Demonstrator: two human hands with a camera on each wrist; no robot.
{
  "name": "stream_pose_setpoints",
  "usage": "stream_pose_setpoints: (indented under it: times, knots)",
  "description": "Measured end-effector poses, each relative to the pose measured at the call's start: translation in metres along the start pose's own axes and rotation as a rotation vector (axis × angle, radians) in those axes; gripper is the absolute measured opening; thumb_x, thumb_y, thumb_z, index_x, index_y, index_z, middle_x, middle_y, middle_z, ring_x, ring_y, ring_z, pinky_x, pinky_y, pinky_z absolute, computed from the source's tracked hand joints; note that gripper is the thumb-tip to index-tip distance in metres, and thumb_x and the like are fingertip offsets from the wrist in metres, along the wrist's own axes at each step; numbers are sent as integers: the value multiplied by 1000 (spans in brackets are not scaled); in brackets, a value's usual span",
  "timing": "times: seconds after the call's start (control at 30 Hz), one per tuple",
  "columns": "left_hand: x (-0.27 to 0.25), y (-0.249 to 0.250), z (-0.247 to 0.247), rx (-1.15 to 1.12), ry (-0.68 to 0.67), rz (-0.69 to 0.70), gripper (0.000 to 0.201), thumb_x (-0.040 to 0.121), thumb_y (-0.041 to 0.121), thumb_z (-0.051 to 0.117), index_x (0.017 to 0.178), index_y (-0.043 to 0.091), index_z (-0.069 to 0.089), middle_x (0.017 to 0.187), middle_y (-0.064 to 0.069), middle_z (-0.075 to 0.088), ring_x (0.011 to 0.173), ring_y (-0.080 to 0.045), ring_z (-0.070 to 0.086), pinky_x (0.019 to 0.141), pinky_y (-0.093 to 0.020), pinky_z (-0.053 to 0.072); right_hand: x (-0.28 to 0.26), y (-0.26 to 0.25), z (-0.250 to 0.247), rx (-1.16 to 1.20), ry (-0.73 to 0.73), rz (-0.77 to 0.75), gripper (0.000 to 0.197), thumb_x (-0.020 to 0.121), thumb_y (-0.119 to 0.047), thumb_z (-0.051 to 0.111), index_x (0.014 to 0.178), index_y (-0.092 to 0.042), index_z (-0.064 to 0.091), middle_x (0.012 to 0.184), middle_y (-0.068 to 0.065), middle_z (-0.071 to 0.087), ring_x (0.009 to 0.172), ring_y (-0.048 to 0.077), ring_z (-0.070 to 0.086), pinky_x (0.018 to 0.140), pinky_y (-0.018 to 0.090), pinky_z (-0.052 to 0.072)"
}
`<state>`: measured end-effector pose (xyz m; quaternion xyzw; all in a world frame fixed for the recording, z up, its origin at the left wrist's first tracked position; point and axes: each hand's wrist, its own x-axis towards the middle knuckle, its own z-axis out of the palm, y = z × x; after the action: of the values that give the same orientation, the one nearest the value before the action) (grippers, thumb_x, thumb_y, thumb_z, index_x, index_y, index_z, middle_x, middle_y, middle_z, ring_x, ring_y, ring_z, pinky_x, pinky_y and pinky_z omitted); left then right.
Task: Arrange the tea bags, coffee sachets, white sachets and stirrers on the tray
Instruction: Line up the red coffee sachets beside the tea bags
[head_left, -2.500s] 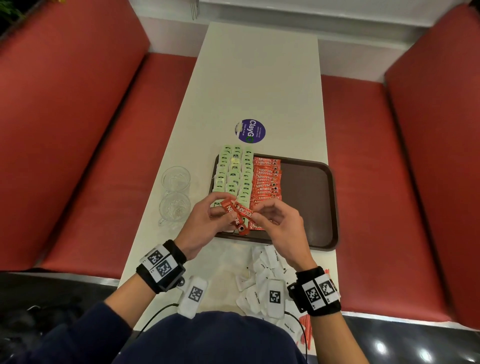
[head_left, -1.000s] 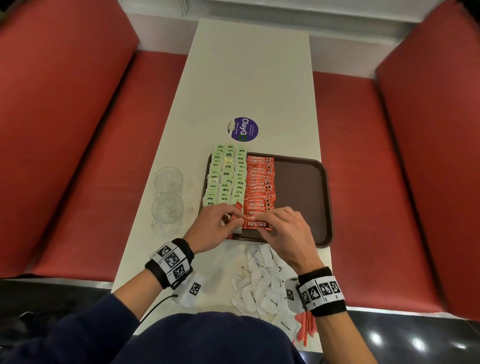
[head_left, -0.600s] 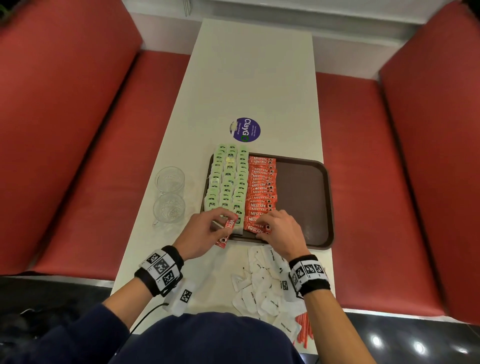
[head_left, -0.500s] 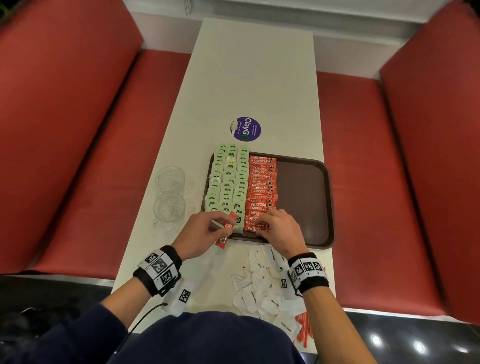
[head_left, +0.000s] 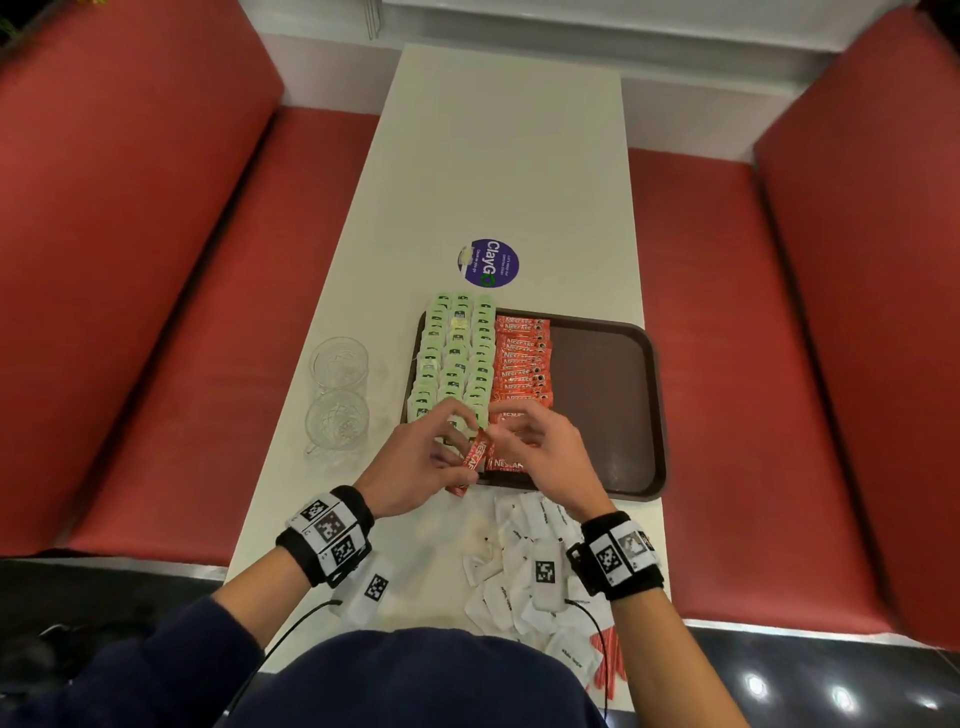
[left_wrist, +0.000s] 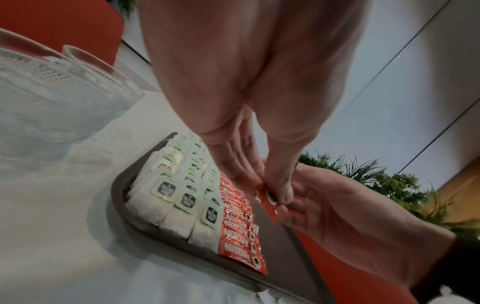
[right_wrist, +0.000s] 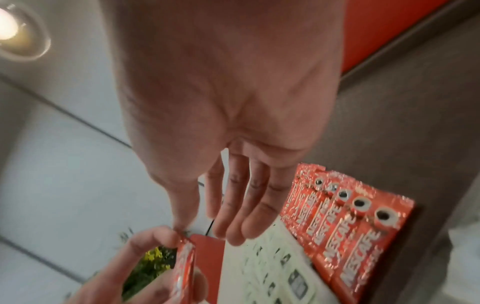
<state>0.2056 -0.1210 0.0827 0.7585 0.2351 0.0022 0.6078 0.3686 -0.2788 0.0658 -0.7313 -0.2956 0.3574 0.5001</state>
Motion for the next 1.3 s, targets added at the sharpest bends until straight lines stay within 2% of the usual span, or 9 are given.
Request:
stream_pose_setpoints:
  times: [0.1, 0.17, 0.23, 0.3, 0.5, 0.67, 0.9, 1.07, 1.3]
  knots:
    - [6, 6, 3, -57, 95, 26, 73, 87, 10, 90, 143, 43, 56, 115, -6, 66, 88, -22, 77, 86, -39, 66, -8, -7, 0, 230, -5, 67, 29, 101, -41, 78, 123, -25, 69, 112, 5, 79, 104, 25, 78, 91, 42, 66]
    - [10, 8, 7, -76, 150, 78, 61, 90, 13, 88, 139, 38, 62, 122, 2, 65, 102, -16, 72, 91, -37, 65, -14, -4, 4, 234, -40, 68, 27, 98, -32, 83, 116, -20, 68, 112, 6, 77, 102, 30, 79, 90, 45, 67]
    - [13, 7, 12, -160, 187, 85, 36, 93, 10, 85, 123, 22, 69, 113, 1, 67, 98, -17, 72, 92, -44, 66, -18, 1, 7, 257, -43, 47, 22, 96, -19, 86, 110, -15, 70, 112, 8, 77, 100, 33, 79, 90, 48, 67]
    - [15, 3, 16, -240, 214, 61, 22, 94, 14, 85, 111, 15, 71, 105, -3, 70, 96, -22, 75, 91, -49, 66, -20, 4, 2, 232, -4, 34, 20, 93, -12, 87, 108, -15, 73, 111, 7, 77, 99, 31, 79, 91, 44, 66]
    - [24, -16, 18, -154, 150, -29, 12, 95, 25, 84, 107, 25, 83, 98, 6, 83, 97, -18, 79, 97, -50, 63, -25, 20, -30, 15, 51, 30, 18, 93, -18, 87, 105, -28, 79, 105, -5, 81, 103, 15, 77, 97, 39, 62]
    - [32, -34, 28, 145, 188, 21, 22, 96, 20, 83, 116, 27, 77, 100, 15, 79, 98, -1, 73, 95, -38, 61, -23, 46, -43, -180, 141, 76, 16, 94, -18, 85, 100, -32, 81, 95, -17, 81, 95, 2, 76, 92, 25, 60]
    - [32, -54, 49, 686, -9, 324, 28, 107, 25, 65, 134, 17, 67, 128, -1, 66, 119, -20, 58, 102, -39, 52, -18, 82, -37, -400, 110, 90, 15, 95, -16, 84, 101, -29, 82, 92, -20, 77, 89, -7, 72, 86, 15, 60]
    - [34, -74, 69, 893, -49, 568, 40, 98, 18, 76, 137, 12, 68, 131, -5, 68, 120, -25, 64, 104, -39, 55, -13, 93, -28, -550, 149, 25, 15, 95, -15, 84, 102, -28, 83, 95, -10, 71, 84, -1, 69, 84, 20, 58]
    - [36, -90, 82, 1054, -92, 632, 46, 98, 20, 72, 140, 4, 62, 129, -8, 62, 119, -27, 61, 102, -43, 57, -9, 97, -24, -553, 219, 38, 12, 95, -19, 84, 102, -27, 78, 94, -10, 68, 80, 0, 68, 80, 16, 59]
